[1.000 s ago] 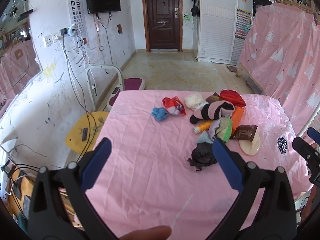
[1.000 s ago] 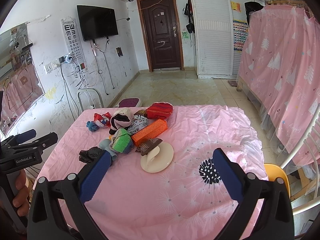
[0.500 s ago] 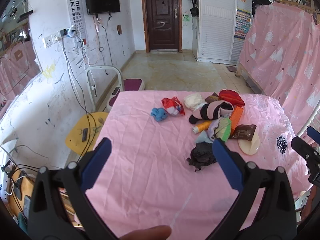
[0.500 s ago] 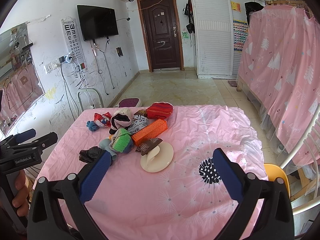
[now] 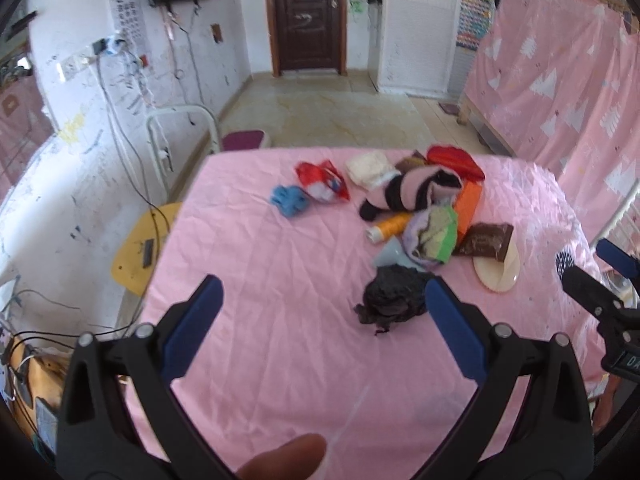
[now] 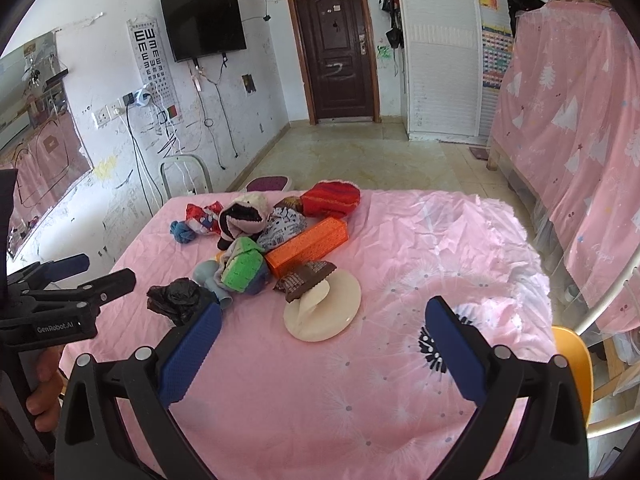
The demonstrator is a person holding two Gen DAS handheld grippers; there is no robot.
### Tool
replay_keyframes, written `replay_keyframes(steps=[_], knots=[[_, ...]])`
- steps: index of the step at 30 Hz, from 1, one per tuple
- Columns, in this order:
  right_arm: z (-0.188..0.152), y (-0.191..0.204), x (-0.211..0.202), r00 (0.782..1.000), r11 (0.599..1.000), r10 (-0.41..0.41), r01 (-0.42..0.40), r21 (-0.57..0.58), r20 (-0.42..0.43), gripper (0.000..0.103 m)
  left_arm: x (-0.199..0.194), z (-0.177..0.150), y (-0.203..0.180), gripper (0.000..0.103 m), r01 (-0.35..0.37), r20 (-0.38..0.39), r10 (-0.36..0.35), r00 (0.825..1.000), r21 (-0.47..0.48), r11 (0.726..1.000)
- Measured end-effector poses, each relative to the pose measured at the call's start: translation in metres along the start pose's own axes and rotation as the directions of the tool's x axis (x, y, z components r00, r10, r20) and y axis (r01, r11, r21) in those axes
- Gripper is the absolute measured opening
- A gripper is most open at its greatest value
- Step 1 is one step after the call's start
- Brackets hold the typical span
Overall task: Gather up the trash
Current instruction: 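Grasp the black plastic bag with left tool while right tool grasps the brown wrapper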
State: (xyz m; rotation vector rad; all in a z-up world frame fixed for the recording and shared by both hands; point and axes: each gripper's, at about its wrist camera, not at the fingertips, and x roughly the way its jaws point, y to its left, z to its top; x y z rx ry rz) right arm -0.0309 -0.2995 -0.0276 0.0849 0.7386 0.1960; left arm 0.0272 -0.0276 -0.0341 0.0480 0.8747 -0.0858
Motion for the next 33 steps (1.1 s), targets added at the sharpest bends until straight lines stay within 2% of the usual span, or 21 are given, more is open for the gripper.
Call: replay_keyframes(steps=[6, 9, 15, 18, 20, 25, 30, 32, 33], knots=[[0.002, -0.004, 0.03, 0.998, 0.999, 0.032, -0.032, -0.002, -0.047, 0.092, 0.038, -0.002, -0.013, 0.097, 0.078, -0.095, -0.074, 0.993, 0.035, 0.996], [0.006, -0.006, 0.041, 0.997, 0.999, 0.047, -0.047, -0.011, -0.057, 0.092, 0.048, -0.004, -0.02, 0.091, 0.107, -0.118, -0.099, 0.988, 0.063, 0.992], [0.016, -0.004, 0.059, 0.994, 0.996, 0.077, -0.08, -0.039, -0.076, 0.092, 0.062, -0.007, -0.026, 0.07, 0.148, -0.158, -0.135, 0.978, 0.079, 0.986], [0.019, -0.005, 0.067, 0.993, 0.995, 0.081, -0.085, -0.045, -0.089, 0.09, 0.065, -0.007, -0.025, 0.055, 0.173, -0.167, -0.158, 0.973, 0.078, 0.982], [0.019, -0.004, 0.07, 0.991, 0.994, 0.09, -0.096, -0.051, -0.096, 0.088, 0.065, -0.008, -0.023, 0.038, 0.184, -0.163, -0.17, 0.972, 0.073, 0.98], [0.021, 0.007, 0.079, 0.988, 0.987, 0.097, -0.111, -0.113, -0.121, 0.067, 0.058, -0.01, -0.016, 0.029, 0.218, -0.145, -0.206, 0.968, 0.069, 0.974], [0.023, 0.015, 0.091, 0.985, 0.98, 0.085, -0.11, -0.166, -0.149, 0.053, 0.044, -0.01, -0.008, 0.027, 0.246, -0.105, -0.239, 0.965, 0.062, 0.967], [0.025, 0.016, 0.095, 0.985, 0.978, 0.082, -0.11, -0.179, -0.155, 0.045, 0.039, -0.011, -0.004, 0.027, 0.251, -0.092, -0.245, 0.965, 0.058, 0.966], [0.025, 0.016, 0.096, 0.984, 0.977, 0.081, -0.11, -0.185, -0.157, 0.037, 0.039, -0.01, -0.005, 0.027, 0.249, -0.086, -0.243, 0.966, 0.058, 0.967]])
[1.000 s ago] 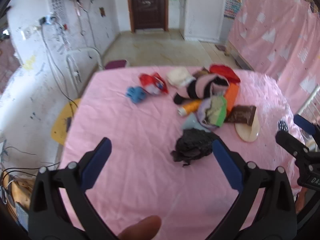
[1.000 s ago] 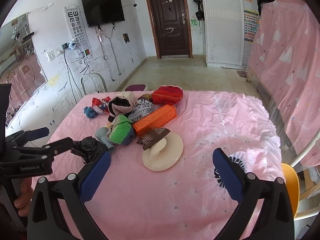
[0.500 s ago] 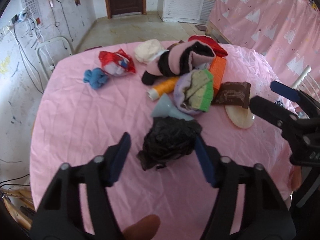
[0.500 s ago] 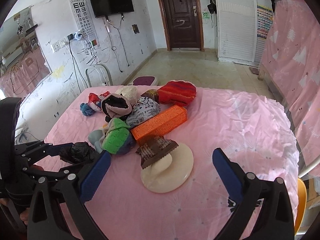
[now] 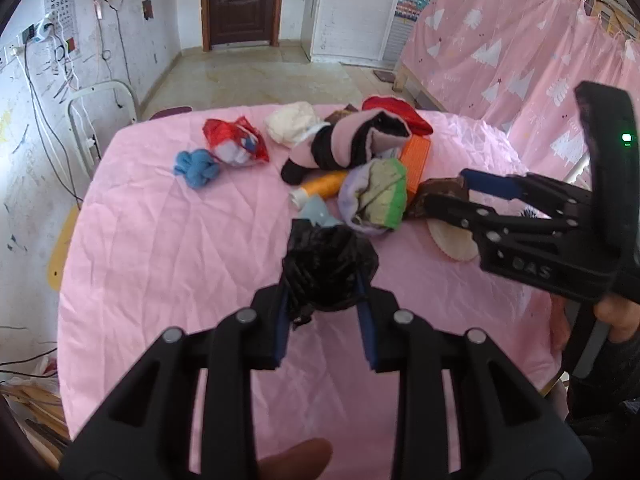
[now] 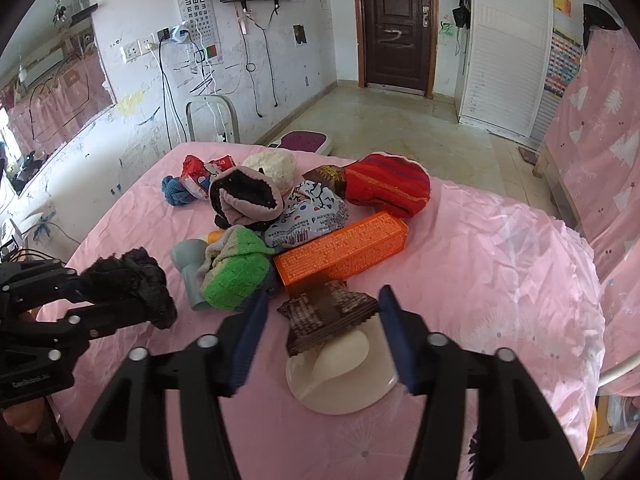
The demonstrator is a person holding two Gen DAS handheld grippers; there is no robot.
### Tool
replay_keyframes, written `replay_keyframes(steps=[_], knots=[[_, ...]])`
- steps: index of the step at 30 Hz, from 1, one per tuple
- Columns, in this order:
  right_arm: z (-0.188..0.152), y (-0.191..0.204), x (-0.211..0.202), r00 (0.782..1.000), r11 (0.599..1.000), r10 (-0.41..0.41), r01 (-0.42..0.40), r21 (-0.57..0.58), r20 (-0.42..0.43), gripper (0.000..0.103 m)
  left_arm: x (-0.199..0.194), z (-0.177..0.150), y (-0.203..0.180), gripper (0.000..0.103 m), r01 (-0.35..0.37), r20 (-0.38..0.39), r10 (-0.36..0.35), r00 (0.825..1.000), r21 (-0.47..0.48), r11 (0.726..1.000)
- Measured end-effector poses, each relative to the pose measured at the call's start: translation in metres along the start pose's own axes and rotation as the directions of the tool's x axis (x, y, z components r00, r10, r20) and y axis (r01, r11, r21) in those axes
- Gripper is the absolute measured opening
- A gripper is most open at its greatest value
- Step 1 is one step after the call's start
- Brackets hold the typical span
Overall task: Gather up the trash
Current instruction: 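Grasp the black plastic bag with left tool while right tool grasps the brown wrapper, then carry both items to the orange bin and open the left tool over it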
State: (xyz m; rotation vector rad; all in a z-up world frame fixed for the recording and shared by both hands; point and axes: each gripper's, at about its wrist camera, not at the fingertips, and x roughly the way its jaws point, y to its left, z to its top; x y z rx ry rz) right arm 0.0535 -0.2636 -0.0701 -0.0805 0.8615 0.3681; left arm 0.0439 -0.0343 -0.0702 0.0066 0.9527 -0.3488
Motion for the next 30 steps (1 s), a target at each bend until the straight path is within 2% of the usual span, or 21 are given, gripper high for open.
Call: replay_keyframes(steps=[1, 4, 8, 15, 22, 30], knots=[[0.0, 0.0, 0.001, 1.0, 1.0, -0.002, 0.002, -0.007, 0.001, 0.031, -0.001, 0.0, 0.0, 0.027, -0.002, 0.005, 0.002, 1.0, -0.001, 1.0], [0.0, 0.002, 0.001, 1.0, 1.0, 0.004, -0.004, -0.025, 0.009, 0.03, -0.005, 0.0, 0.002, 0.027, -0.006, 0.01, 0.006, 1.0, -0.008, 1.0], [-0.001, 0.003, -0.007, 0.999, 1.0, -0.002, 0.004, -0.029, 0.044, 0.029, -0.005, 0.0, -0.001, 0.027, -0.01, 0.013, 0.01, 1.0, -0.003, 1.0], [-0.003, -0.015, -0.042, 0.991, 0.999, 0.01, -0.016, 0.043, 0.134, 0.029, -0.015, 0.007, -0.025, 0.027, -0.022, 0.053, 0.02, 0.998, 0.043, 0.999], [-0.022, -0.045, -0.091, 0.974, 0.995, -0.021, -0.002, 0.102, 0.227, 0.029, -0.02, 0.019, -0.078, 0.028, -0.032, 0.088, 0.021, 0.996, 0.136, 0.99], [-0.062, -0.118, -0.147, 0.945, 0.971, -0.138, 0.071, 0.226, 0.296, 0.029, -0.014, 0.03, -0.164, 0.028, 0.024, 0.101, -0.052, 0.994, 0.262, 0.965]])
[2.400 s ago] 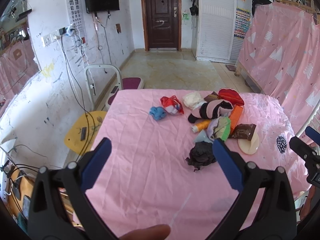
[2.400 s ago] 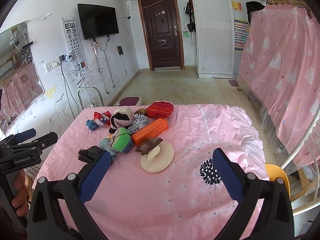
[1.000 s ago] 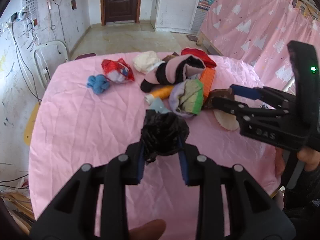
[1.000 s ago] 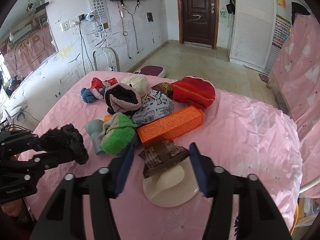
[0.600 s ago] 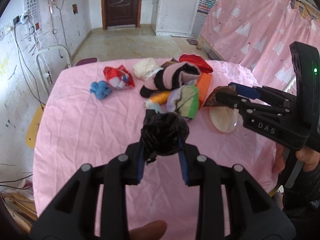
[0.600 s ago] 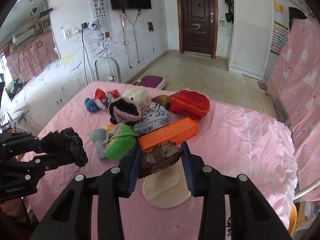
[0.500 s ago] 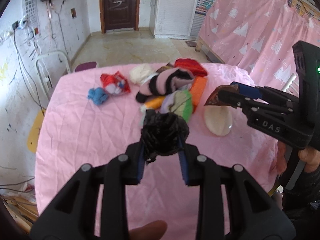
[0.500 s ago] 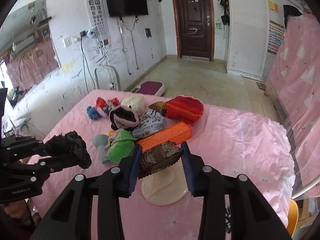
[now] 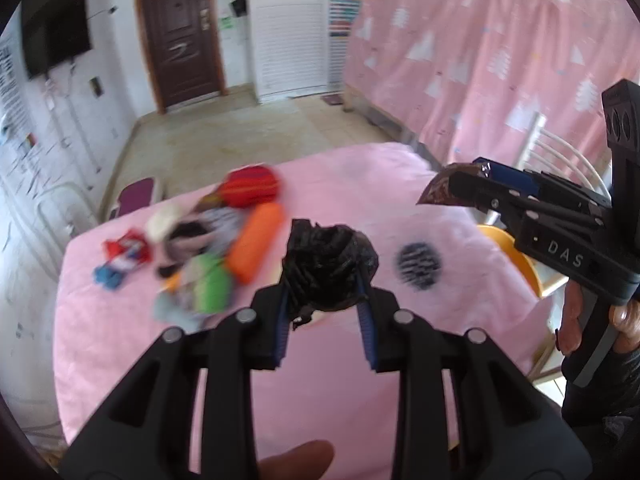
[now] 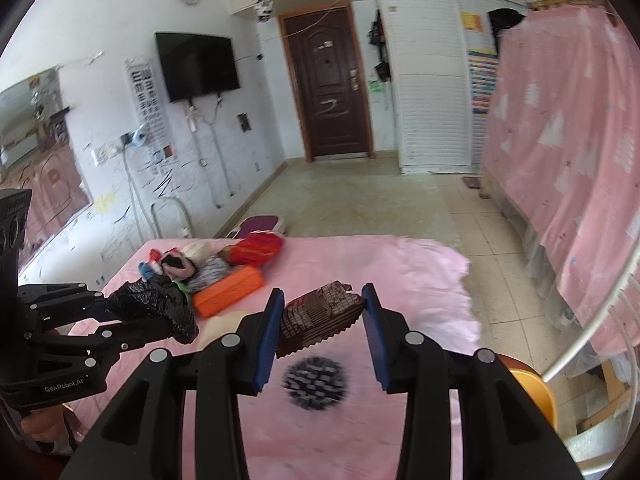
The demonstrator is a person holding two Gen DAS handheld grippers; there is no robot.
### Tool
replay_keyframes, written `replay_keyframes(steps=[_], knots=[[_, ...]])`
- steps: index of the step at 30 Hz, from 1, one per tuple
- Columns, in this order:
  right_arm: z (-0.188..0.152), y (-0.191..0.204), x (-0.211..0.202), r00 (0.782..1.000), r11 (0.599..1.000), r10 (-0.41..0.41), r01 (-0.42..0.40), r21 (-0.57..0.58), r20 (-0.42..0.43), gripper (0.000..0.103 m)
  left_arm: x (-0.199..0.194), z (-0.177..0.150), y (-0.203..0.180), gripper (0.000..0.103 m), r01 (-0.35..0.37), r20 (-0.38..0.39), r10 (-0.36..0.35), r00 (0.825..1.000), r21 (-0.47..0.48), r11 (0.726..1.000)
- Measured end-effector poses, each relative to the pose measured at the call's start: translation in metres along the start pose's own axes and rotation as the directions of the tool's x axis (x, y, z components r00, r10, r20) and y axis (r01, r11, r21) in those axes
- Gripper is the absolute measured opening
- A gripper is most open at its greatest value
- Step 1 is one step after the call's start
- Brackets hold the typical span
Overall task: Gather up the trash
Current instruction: 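Carry both items to the orange bin and open the left tool over it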
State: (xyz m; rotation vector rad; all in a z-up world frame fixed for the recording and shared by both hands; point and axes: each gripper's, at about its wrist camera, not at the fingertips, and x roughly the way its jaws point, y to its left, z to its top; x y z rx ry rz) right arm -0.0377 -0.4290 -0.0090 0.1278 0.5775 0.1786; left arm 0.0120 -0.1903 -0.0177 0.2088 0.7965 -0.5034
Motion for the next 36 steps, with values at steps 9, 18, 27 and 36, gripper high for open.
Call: replay_keyframes(steps=[9, 18, 27, 36], knots=[[-0.023, -0.09, -0.05, 0.991, 0.987, -0.123, 0.116, 0.11, 0.061, 0.029, 0.036, 0.03, -0.101, 0.028, 0.114, -0.022, -0.112, 0.993, 0.119, 0.986], [-0.053, -0.164, -0.087, 0.967, 0.952, -0.241, 0.219, 0.215, 0.078, 0.029, 0.066, 0.045, -0.198, 0.028, 0.225, -0.106, -0.204, 0.973, 0.257, 0.94], [-0.07, -0.191, -0.097, 0.961, 0.932, -0.268, 0.242, 0.27, 0.064, 0.029, 0.087, 0.044, -0.237, 0.058, 0.277, -0.192, -0.229, 0.954, 0.279, 0.919], [-0.068, -0.176, -0.071, 0.97, 0.94, -0.242, 0.234, 0.249, 0.003, 0.035, 0.07, 0.049, -0.193, 0.059, 0.232, -0.138, -0.207, 0.969, 0.199, 0.952]])
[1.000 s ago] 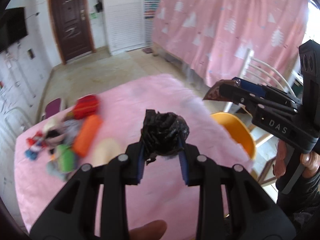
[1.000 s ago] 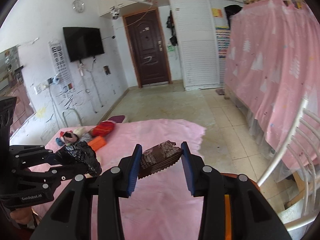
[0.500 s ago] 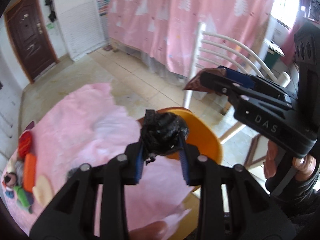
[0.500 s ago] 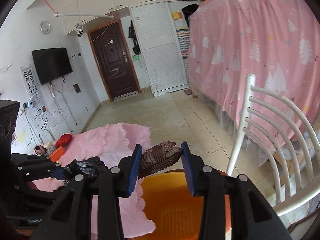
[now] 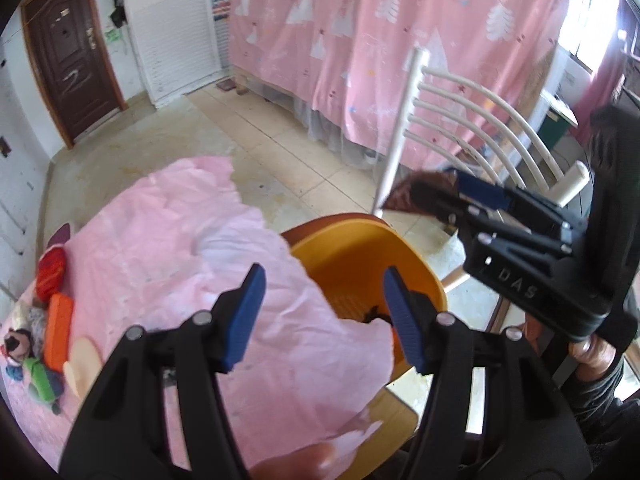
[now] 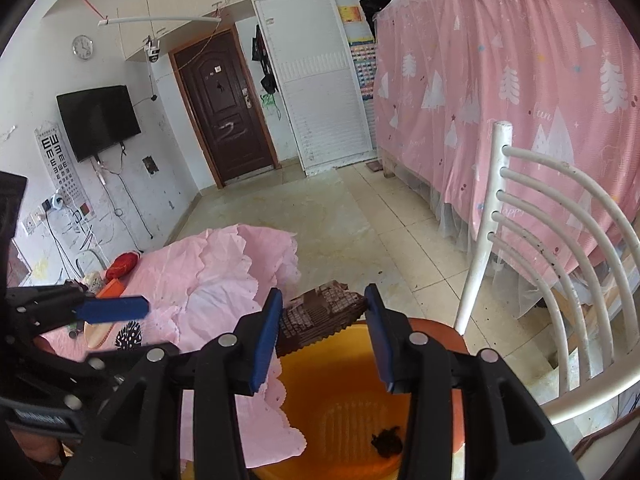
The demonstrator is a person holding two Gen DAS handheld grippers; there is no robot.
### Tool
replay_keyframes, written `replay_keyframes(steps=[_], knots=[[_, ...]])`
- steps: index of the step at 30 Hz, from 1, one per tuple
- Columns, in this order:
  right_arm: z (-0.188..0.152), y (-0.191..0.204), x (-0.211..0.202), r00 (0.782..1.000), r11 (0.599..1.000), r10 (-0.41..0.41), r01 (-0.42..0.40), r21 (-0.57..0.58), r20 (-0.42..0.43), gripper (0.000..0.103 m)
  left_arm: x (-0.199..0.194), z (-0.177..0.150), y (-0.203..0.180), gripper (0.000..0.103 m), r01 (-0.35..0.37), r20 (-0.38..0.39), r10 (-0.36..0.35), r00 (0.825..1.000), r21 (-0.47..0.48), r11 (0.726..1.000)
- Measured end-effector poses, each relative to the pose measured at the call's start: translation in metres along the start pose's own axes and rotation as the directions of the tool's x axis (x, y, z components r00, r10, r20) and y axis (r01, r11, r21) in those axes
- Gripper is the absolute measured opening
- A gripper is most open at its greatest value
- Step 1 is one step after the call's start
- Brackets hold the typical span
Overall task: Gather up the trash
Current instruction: 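Carry both items to the orange bin and open the left tool over it, then open the right tool over the orange bin while the left tool returns to the table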
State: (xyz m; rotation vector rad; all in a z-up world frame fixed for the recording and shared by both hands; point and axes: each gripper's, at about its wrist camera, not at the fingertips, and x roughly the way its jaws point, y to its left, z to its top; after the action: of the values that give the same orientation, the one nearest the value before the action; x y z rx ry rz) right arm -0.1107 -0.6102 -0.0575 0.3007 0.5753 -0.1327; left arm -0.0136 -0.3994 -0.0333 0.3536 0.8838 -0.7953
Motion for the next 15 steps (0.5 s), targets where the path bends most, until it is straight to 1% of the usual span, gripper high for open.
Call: replay_keyframes(steps=[2, 4, 6, 10, 15], knots=[[0.001, 0.004, 0.003, 1.0, 1.0, -0.019, 0.018, -0.004, -0.005, 0.041, -0.009, -0.002, 0.01, 0.061, -0.009, 0.018, 0.009, 1.0, -0.022, 1.0], [0.003, 0.009, 0.004, 0.999, 0.999, -0.04, 0.04, -0.006, -0.001, 0.053, -0.016, -0.004, 0.02, 0.062, -0.022, 0.032, 0.023, 0.999, -0.044, 0.999], [0.005, 0.014, 0.005, 0.999, 0.999, -0.051, 0.051, 0.001, 0.003, 0.058, -0.025, -0.007, 0.034, 0.062, -0.036, 0.045, 0.039, 0.998, -0.073, 0.997], [0.011, 0.029, 0.008, 0.999, 0.999, -0.048, 0.048, -0.007, 0.006, 0.059, -0.04, -0.012, 0.063, 0.063, -0.056, 0.068, 0.066, 0.996, -0.137, 0.989], [0.02, 0.074, 0.015, 1.0, 0.997, -0.014, 0.014, -0.076, 0.002, 0.059, -0.062, -0.026, 0.105, 0.063, -0.085, 0.09, 0.106, 0.99, -0.216, 0.973]])
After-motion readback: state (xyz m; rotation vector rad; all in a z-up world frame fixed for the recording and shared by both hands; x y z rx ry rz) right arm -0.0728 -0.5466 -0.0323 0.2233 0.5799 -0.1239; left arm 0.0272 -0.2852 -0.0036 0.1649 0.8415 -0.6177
